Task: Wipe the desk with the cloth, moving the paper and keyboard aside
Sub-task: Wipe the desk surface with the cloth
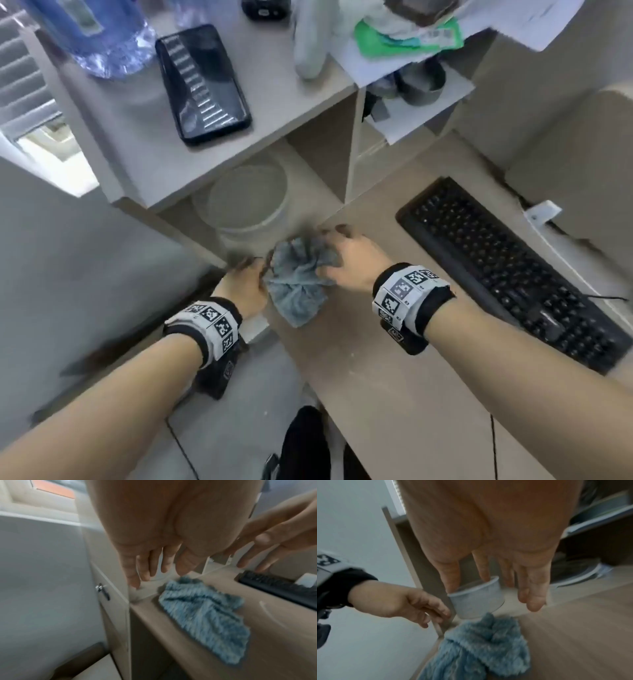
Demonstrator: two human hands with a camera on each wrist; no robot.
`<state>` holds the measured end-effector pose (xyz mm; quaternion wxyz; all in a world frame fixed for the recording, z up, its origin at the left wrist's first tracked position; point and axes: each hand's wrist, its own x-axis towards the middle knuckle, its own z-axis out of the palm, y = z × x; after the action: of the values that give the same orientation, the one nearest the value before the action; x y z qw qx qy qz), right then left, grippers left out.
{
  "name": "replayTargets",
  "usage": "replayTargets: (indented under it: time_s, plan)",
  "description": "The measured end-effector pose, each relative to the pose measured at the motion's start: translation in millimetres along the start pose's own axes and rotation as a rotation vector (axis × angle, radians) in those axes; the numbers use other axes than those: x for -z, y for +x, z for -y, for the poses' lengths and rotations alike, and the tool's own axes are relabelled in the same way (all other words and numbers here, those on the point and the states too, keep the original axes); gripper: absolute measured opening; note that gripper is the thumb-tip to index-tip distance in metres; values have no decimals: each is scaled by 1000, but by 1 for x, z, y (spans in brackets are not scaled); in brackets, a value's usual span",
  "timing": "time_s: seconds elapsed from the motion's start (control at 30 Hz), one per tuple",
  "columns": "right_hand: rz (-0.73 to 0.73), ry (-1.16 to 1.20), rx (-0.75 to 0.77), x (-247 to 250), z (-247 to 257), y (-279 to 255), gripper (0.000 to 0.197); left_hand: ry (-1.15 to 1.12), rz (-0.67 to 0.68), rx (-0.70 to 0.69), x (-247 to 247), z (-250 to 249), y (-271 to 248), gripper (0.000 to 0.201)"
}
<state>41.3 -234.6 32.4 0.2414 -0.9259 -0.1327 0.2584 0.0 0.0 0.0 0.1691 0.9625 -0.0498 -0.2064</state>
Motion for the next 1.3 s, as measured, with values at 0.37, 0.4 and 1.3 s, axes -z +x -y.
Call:
replayTargets:
  time_s: [0.37,0.4,1.3]
  plan:
    - [120,-361,156,-106,8,55,67,-50,-20,17,-39,19,10,54]
    - [99,-337,150,-105,0,50,64,-48,14,79,-37,18,11,56]
    - [-169,-145,-314,-92,-92,-17,75,156,127,36,-37,35,-2,77]
